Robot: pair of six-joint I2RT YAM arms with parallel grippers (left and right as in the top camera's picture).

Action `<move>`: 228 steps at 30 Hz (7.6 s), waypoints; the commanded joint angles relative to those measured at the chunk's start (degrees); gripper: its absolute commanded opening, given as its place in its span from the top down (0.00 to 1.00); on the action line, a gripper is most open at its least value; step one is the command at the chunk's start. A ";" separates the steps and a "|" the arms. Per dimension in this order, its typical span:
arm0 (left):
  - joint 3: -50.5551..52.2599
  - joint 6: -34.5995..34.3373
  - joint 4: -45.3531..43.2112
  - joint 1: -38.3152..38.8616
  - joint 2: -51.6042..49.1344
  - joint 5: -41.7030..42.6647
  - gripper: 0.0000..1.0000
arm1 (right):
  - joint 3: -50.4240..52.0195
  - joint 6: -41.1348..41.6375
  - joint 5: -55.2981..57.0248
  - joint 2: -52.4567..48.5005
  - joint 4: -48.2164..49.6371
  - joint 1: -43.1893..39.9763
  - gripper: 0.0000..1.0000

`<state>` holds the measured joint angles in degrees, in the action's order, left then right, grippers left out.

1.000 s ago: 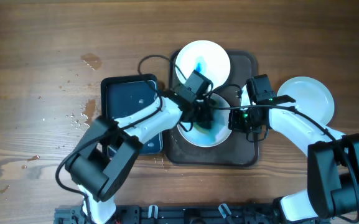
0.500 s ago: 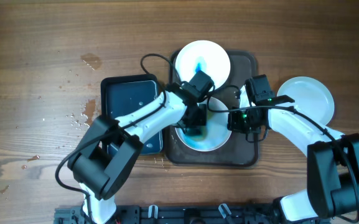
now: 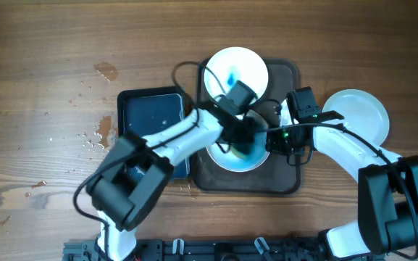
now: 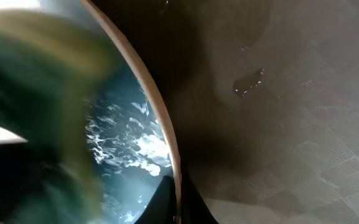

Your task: Clean dirty plates on tray and stack at the side

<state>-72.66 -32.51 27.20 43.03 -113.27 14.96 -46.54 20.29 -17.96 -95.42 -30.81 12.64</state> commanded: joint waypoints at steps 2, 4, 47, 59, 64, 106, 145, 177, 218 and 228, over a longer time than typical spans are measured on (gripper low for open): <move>0.44 -0.98 -4.33 4.74 -4.66 16.76 0.96 | 1.42 -1.25 5.44 -2.19 -0.28 0.11 0.96; 0.44 -0.37 -4.22 4.33 -4.63 16.33 0.96 | 1.42 -1.25 5.44 -2.19 -0.28 0.11 0.96; 11.52 7.65 25.79 -36.22 38.62 -7.69 0.33 | -20.04 -5.18 3.10 10.01 -26.21 3.02 0.96; 0.96 4.94 37.16 -43.63 60.63 -10.27 0.00 | -38.97 2.49 33.20 -3.37 -10.84 31.34 0.96; 0.98 5.09 37.86 -43.63 62.20 -12.72 0.00 | -38.97 3.91 65.11 -3.15 -9.22 45.64 0.96; 0.98 5.09 37.83 -43.63 62.23 -12.70 0.00 | -38.95 -15.23 97.66 -3.15 0.15 63.39 0.96; 0.98 5.09 37.83 -43.63 62.23 -12.70 0.00 | -29.22 -5.07 5.57 20.28 -22.25 -11.98 0.51; 0.98 5.05 37.81 -43.63 62.23 -11.56 0.00 | -2.16 15.28 6.14 7.26 0.11 3.21 0.96; 16.33 2.51 19.71 -30.53 18.60 -21.88 0.84 | -2.60 -1.66 1.20 31.98 -17.29 3.89 0.69; 25.03 2.03 18.36 -30.49 21.75 -15.69 0.69 | -2.60 -0.55 3.54 29.64 -16.00 3.89 0.64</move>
<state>-55.51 -30.52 53.74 12.38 -90.80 -3.05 -48.66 19.25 -15.31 -63.46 -47.59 16.36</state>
